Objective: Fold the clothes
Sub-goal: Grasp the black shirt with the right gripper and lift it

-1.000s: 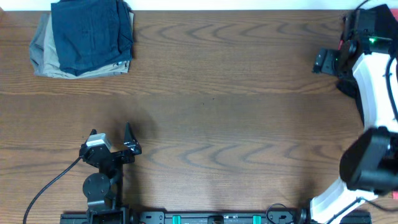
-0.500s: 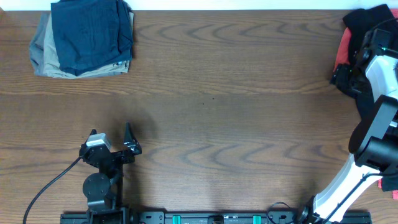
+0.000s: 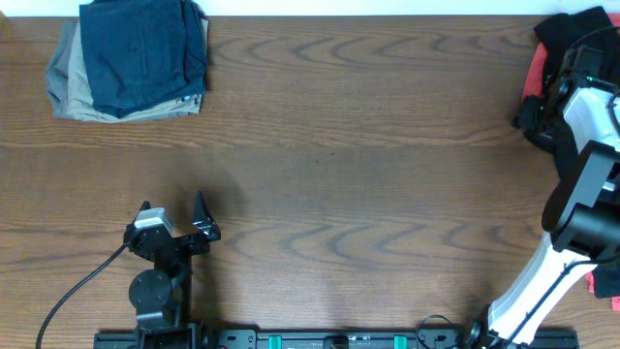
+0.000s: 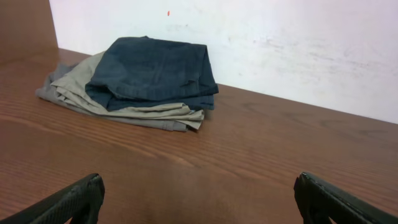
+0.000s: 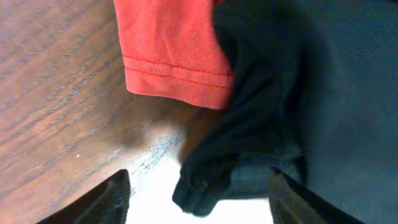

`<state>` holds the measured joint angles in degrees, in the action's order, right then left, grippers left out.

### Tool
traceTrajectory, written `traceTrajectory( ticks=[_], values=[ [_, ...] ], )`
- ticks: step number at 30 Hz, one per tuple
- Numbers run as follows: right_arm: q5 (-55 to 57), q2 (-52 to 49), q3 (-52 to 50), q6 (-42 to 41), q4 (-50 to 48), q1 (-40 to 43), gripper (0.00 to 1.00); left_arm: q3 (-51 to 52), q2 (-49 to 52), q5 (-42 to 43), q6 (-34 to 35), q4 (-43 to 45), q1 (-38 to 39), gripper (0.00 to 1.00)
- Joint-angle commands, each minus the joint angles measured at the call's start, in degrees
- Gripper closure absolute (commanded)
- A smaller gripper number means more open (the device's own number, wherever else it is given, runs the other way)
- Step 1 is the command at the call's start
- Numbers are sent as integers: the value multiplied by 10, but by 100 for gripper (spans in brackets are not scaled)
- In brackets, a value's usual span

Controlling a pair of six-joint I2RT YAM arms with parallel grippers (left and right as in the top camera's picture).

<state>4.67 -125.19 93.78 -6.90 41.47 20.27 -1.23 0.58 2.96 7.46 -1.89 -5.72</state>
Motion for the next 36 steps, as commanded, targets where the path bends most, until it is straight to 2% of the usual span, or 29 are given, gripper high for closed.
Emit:
traceTrajectory(
  ticks=[1, 6, 10, 13, 14, 22, 27, 36],
  values=[
    [-3, -23, 10, 1, -5, -1, 39, 10, -3, -9, -3, -20, 2, 2],
    [0, -33, 10, 1, -8, -1, 44, 10, -3, -9, -3, -20, 2, 2],
    [5, -34, 10, 1, -8, -1, 71, 10, -3, -9, -3, -20, 2, 2],
    [6, -33, 10, 1, -5, -1, 95, 10, -3, -9, -3, -20, 2, 2],
    [10, -30, 11, -2, -1, 0, 99, 10, -3, -9, -3, -20, 2, 2],
    [59, 39, 21, -47, 29, 0, 99, 10, -3, -9, -3, -20, 2, 2],
    [58, 139, 21, -88, 43, 0, 99, 10, -3, -9, -3, -20, 2, 2],
    [44, 336, 21, -90, 62, -1, 99, 10, -3, -9, -3, -20, 2, 2]
  ],
)
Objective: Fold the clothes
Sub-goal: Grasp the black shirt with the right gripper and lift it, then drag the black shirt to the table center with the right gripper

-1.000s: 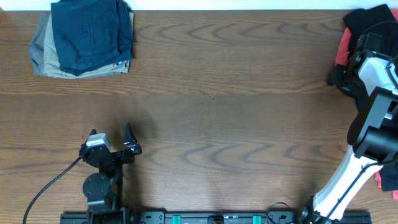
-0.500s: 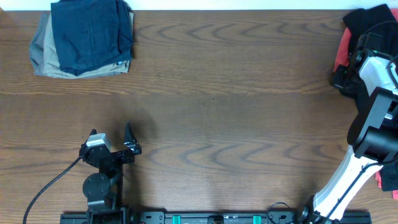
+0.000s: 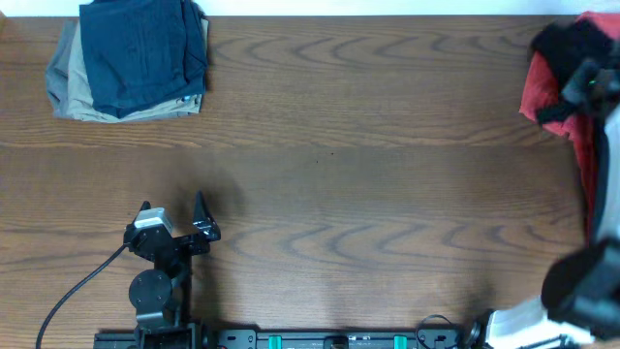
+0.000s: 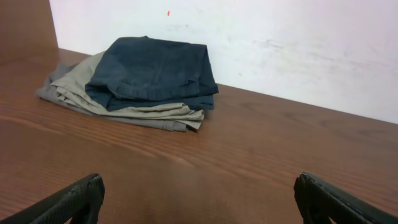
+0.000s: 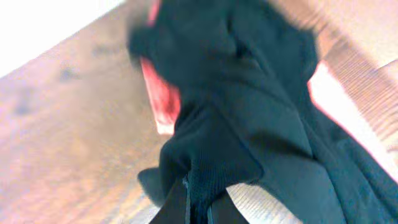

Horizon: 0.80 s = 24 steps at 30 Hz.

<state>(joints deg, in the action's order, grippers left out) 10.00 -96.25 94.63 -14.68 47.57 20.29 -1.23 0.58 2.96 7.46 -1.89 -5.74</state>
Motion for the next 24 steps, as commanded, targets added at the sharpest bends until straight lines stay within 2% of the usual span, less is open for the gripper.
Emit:
traceTrajectory(
  ticks=[1, 6, 11, 17, 24],
  values=[
    [-21, 65, 12, -12, 1, -1, 99, 10, -3, -9, -3, -20, 2, 2],
    [-117, 155, 12, -12, 0, -9, 99, 10, -3, -9, -3, -20, 2, 2],
    [-211, 219, 12, -30, 5, -65, 99, 10, -3, -9, -3, -20, 2, 2],
    [-240, 224, 12, -49, 11, -204, 99, 10, -3, -9, -3, -19, 2, 2],
    [-248, 129, 12, -76, -23, -401, 99, 10, -3, -9, -3, -20, 2, 2]
  ],
)
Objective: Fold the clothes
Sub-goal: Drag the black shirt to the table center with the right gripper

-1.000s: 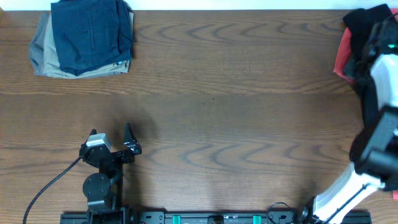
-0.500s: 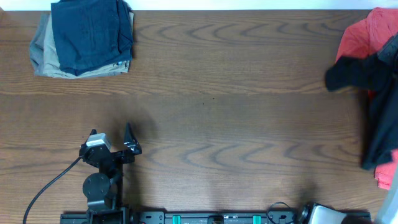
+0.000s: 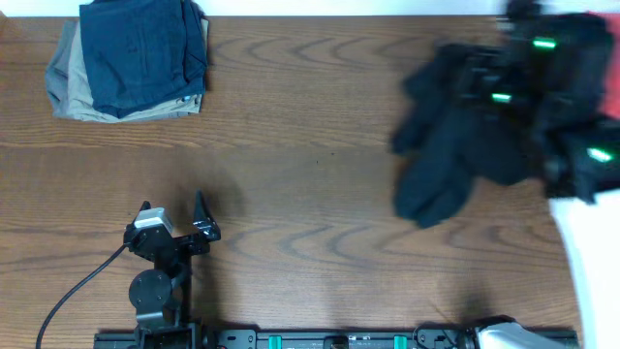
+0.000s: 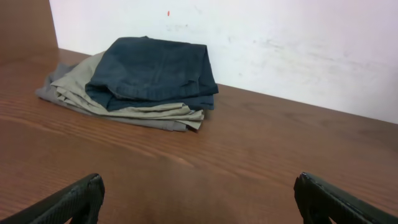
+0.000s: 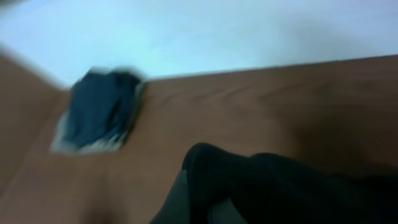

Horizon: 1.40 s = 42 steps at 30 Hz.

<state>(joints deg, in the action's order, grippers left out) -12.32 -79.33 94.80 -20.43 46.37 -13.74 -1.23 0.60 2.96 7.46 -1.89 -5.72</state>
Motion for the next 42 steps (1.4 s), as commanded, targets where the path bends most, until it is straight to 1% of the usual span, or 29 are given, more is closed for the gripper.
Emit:
traceTrajectory(
  ticks=[1, 5, 9, 12, 13, 14, 15, 16, 18, 20, 21, 23, 29, 33, 38, 42],
  values=[
    [-37, -64, 10, -19, -19, -90, 99, 10, -4, -9, -3, -20, 2, 2],
    [-115, -157, 10, -16, -46, -186, 99, 10, -4, -9, -3, -20, 2, 2],
    [-200, -238, 10, 17, -58, -247, 99, 10, -4, -9, -3, -20, 2, 2],
    [-213, -267, 10, 38, -35, -268, 93, 10, -4, -9, -3, -20, 2, 2],
    [-209, -269, 10, 46, -22, -269, 82, 10, -4, -9, -3, -20, 2, 2],
    [-202, -269, 10, 49, -9, -269, 69, 10, -4, -9, -3, -20, 2, 2],
    [-187, -268, 11, 51, 7, -267, 52, 10, -4, -9, -3, -20, 2, 2],
    [-172, -263, 12, 52, 21, -263, 44, 10, -4, -9, -3, -20, 2, 2],
    [-116, -252, 15, 53, 61, -250, 38, 10, -3, -9, -3, -20, 2, 2],
    [-61, -237, 17, 52, 101, -234, 34, 10, -3, -9, -3, -20, 2, 2],
    [-36, -228, 17, 52, 119, -225, 30, 10, -3, -9, -3, -20, 2, 2],
    [13, -202, 17, 52, 162, -202, 1, 10, -3, -9, -3, -20, 2, 2],
    [120, -139, 17, 52, 288, -132, 1, 10, -3, -9, -3, -20, 2, 2],
    [193, -134, 13, 35, 368, -101, 1, 10, -3, -9, -3, -20, 2, 2],
    [167, -135, -47, 33, 365, -84, 1, 10, -3, -9, -3, -20, 2, 2],
    [130, -136, -139, 33, 314, -87, 1, 10, -3, -9, -3, -20, 2, 2]
  ],
)
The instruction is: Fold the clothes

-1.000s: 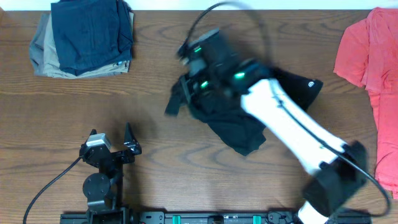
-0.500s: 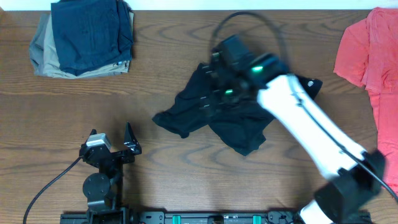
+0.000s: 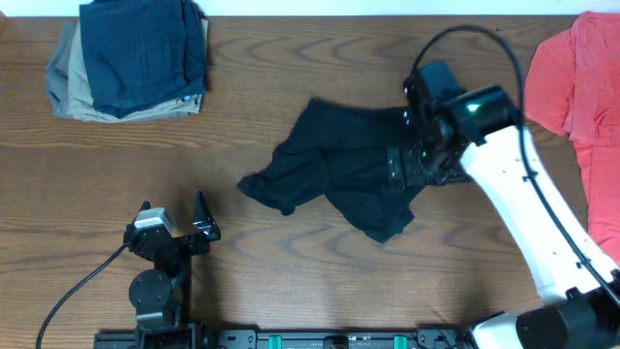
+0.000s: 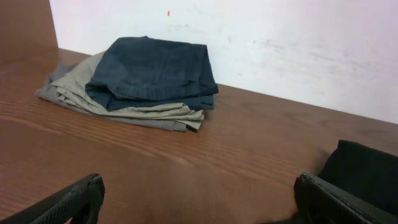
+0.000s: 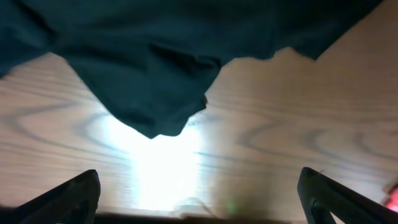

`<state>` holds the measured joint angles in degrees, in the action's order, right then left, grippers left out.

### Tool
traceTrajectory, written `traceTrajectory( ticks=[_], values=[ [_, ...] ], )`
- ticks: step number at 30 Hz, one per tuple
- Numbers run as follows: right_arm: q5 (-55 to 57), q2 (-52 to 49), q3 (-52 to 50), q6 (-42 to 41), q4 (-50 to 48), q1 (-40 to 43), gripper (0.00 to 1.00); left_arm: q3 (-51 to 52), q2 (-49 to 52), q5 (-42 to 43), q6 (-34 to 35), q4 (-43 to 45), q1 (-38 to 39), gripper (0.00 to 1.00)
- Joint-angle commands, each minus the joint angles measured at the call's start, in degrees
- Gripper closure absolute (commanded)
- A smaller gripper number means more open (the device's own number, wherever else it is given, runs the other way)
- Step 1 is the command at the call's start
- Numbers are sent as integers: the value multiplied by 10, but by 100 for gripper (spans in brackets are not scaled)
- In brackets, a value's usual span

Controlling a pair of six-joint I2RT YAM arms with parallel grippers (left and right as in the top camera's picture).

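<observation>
A black garment (image 3: 334,170) lies crumpled on the middle of the wooden table (image 3: 320,78); its edge fills the top of the right wrist view (image 5: 155,68) and shows at the right of the left wrist view (image 4: 364,171). My right gripper (image 3: 412,165) hovers over the garment's right side, open (image 5: 199,205), with nothing between its fingers. A red garment (image 3: 572,68) lies at the far right. My left gripper (image 3: 199,228) rests open near the front left (image 4: 199,205).
A folded stack of a navy piece on beige and grey pieces (image 3: 131,58) sits in the far left corner, also seen ahead of the left gripper (image 4: 143,81). A white wall (image 4: 280,43) runs along the table's back edge.
The black garment was in the air over the right of the table with my right gripper shut on it. Now it lies crumpled mid-table and the right gripper is open above it.
My right gripper was open at the black and red pile in the far right corner. Then it was shut on the black garment, then held it aloft further left. Now the garment lies mid-table, let go. The left arm stayed still.
</observation>
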<state>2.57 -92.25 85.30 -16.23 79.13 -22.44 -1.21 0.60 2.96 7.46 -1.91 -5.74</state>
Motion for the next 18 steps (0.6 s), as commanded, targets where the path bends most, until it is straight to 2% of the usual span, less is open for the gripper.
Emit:
traceTrajectory(
  ticks=[1, 3, 6, 8, 18],
  values=[
    [-37, -7, -74, -9, -41, 0, 1, 10, -3, -9, -3, -19, 2, 2],
    [-56, -7, -112, -9, -76, 0, 2, 10, -3, -9, -3, -19, 2, 2],
    [-65, -7, -170, -9, -139, 1, 17, 10, -3, -9, -3, -19, 2, 2],
    [-78, -7, -193, -9, -170, 1, 22, 10, -3, -9, -3, -19, 2, 2],
    [-89, -7, -311, -30, -302, 3, 30, 10, -3, -9, -3, -19, 2, 2]
  ],
)
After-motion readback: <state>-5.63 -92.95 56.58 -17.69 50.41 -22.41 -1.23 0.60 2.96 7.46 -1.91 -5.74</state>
